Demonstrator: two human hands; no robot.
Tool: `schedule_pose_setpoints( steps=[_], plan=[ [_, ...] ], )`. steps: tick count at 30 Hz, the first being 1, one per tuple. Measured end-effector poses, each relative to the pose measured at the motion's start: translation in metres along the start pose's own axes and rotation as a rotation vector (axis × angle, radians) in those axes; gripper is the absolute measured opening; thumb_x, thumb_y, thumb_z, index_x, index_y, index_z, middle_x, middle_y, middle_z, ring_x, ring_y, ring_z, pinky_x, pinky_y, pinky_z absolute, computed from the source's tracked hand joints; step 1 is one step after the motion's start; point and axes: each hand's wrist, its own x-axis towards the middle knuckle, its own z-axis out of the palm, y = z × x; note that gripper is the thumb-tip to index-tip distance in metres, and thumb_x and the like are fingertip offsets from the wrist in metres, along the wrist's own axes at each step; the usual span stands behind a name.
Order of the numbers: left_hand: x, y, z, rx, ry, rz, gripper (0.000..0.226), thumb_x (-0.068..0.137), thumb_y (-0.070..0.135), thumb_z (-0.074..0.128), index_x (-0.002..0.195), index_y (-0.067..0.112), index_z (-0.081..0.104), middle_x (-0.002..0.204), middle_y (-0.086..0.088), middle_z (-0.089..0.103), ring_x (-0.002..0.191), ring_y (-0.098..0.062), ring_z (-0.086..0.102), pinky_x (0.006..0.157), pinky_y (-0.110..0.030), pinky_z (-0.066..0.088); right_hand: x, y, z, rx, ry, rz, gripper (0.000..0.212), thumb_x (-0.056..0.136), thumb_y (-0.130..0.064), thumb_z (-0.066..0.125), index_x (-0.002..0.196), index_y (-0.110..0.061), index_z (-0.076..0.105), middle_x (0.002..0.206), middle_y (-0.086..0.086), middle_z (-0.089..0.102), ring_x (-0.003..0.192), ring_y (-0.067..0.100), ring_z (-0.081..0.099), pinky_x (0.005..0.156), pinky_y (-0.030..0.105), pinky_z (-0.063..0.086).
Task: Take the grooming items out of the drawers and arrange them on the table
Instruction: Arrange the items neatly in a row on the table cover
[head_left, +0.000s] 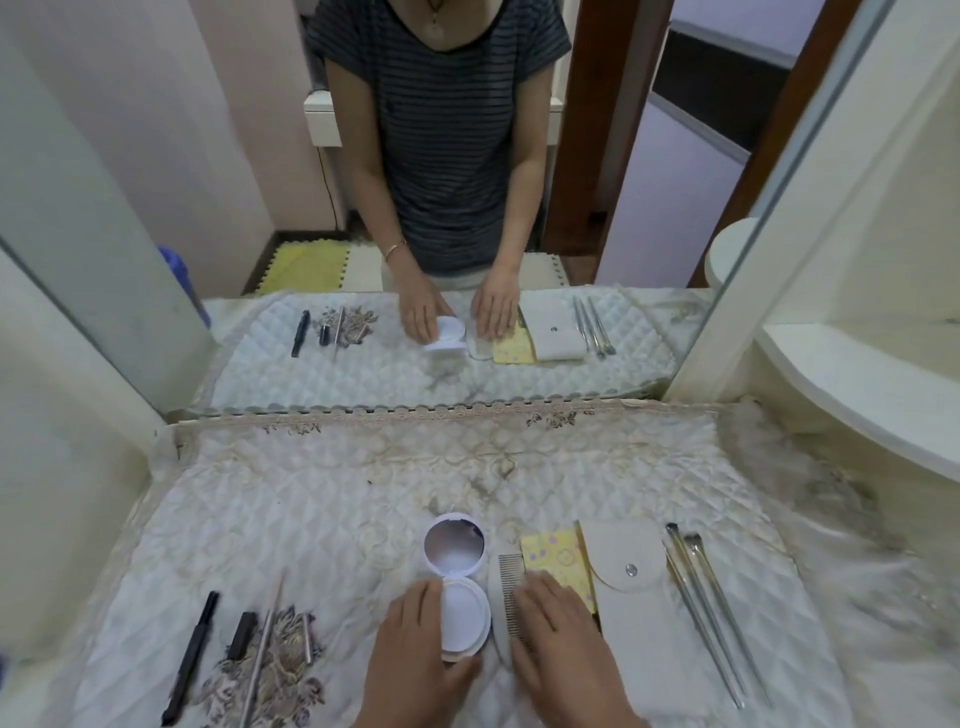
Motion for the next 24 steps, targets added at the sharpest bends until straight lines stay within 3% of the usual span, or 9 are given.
schedule_pose_setpoints(
  steps=[2, 4, 7, 10, 13, 15, 18, 21, 24],
  plan=[
    [-0.002, 0.000, 0.000, 0.010, -0.026, -0.023, 0.080, 0.047, 0.067, 0.053, 0.111, 0.019, 0.051, 0.101, 0.003, 0.064, 0.089, -0.012, 0.044, 0.060, -0.018, 0.052, -0.002, 0.011, 0.004, 0.022, -0.015, 0.062, 0.055, 0.093, -0.046, 0.008, 0.118, -0.015, 0.047, 0.139, 0.002, 0.038, 0.134, 0.013, 0.029, 0.113, 0.018, -0.003],
    [-0.003, -0.003, -0.002, 0.027, -0.038, -0.031, 0.079, 0.049, 0.067, 0.052, 0.111, 0.020, 0.050, 0.097, 0.002, 0.069, 0.090, -0.011, 0.044, 0.059, -0.017, 0.052, -0.002, 0.021, 0.013, -0.006, 0.007, 0.075, 0.057, 0.094, -0.047, 0.009, 0.123, -0.011, 0.041, 0.156, 0.001, 0.007, 0.144, 0.008, -0.001, 0.115, 0.019, -0.003],
    [-0.004, -0.004, -0.007, 0.018, -0.044, -0.062, 0.078, 0.050, 0.066, 0.054, 0.112, 0.019, 0.050, 0.099, 0.001, 0.070, 0.092, -0.011, 0.045, 0.061, -0.019, 0.053, -0.003, 0.024, 0.030, -0.033, 0.053, 0.052, 0.060, 0.094, -0.047, 0.009, 0.135, -0.011, 0.034, 0.157, -0.006, -0.014, 0.144, 0.008, -0.009, 0.115, 0.023, 0.006],
    [-0.007, -0.006, -0.011, 0.020, -0.070, -0.096, 0.080, 0.048, 0.065, 0.052, 0.112, 0.017, 0.051, 0.099, -0.001, 0.070, 0.090, -0.014, 0.054, 0.060, -0.024, 0.055, 0.000, 0.011, 0.034, -0.030, 0.095, 0.049, 0.057, 0.093, -0.045, 0.005, 0.125, -0.014, 0.041, 0.157, -0.004, -0.014, 0.144, 0.009, -0.010, 0.092, 0.029, 0.040],
    [-0.008, -0.012, -0.015, 0.073, -0.098, -0.108, 0.082, 0.050, 0.069, 0.051, 0.113, 0.017, 0.050, 0.099, 0.000, 0.069, 0.088, -0.014, 0.059, 0.059, -0.024, 0.056, 0.003, 0.003, 0.039, -0.065, 0.154, 0.053, 0.054, 0.094, -0.043, 0.006, 0.120, -0.018, 0.046, 0.157, -0.001, -0.014, 0.144, 0.012, -0.010, 0.085, 0.033, 0.035],
    [-0.008, -0.013, -0.016, 0.071, -0.113, -0.109, 0.082, 0.050, 0.069, 0.051, 0.114, 0.018, 0.050, 0.100, 0.001, 0.069, 0.092, -0.012, 0.047, 0.059, -0.024, 0.056, 0.004, 0.003, 0.039, -0.101, 0.203, 0.056, 0.055, 0.093, -0.044, 0.003, 0.117, -0.021, 0.047, 0.156, -0.001, -0.016, 0.144, 0.011, -0.012, 0.083, 0.034, 0.045],
    [-0.007, -0.010, -0.016, 0.089, -0.138, -0.111, 0.082, 0.049, 0.069, 0.049, 0.112, 0.018, 0.052, 0.099, 0.002, 0.069, 0.092, -0.011, 0.043, 0.059, -0.021, 0.055, 0.005, 0.003, 0.034, -0.155, 0.235, 0.062, 0.058, 0.091, -0.046, -0.002, 0.115, -0.024, 0.047, 0.156, 0.001, -0.017, 0.143, 0.011, -0.016, 0.065, 0.034, 0.057],
    [-0.008, -0.008, -0.018, 0.074, -0.120, -0.107, 0.082, 0.049, 0.070, 0.048, 0.112, 0.017, 0.051, 0.099, 0.002, 0.070, 0.093, -0.010, 0.045, 0.061, -0.021, 0.055, 0.006, 0.002, 0.028, -0.157, 0.212, 0.072, 0.059, 0.091, -0.048, -0.003, 0.113, -0.026, 0.047, 0.150, 0.012, 0.014, 0.142, 0.009, -0.017, 0.059, 0.035, 0.058],
    [-0.008, -0.002, -0.023, 0.039, -0.195, -0.111, 0.083, 0.051, 0.072, 0.045, 0.113, 0.018, 0.050, 0.099, 0.004, 0.071, 0.093, -0.008, 0.051, 0.064, -0.018, 0.054, 0.005, 0.003, 0.024, -0.124, 0.182, 0.071, 0.058, 0.090, -0.051, -0.001, 0.112, -0.028, 0.047, 0.125, 0.004, 0.040, 0.143, 0.006, -0.012, 0.060, 0.034, 0.057]
  ],
)
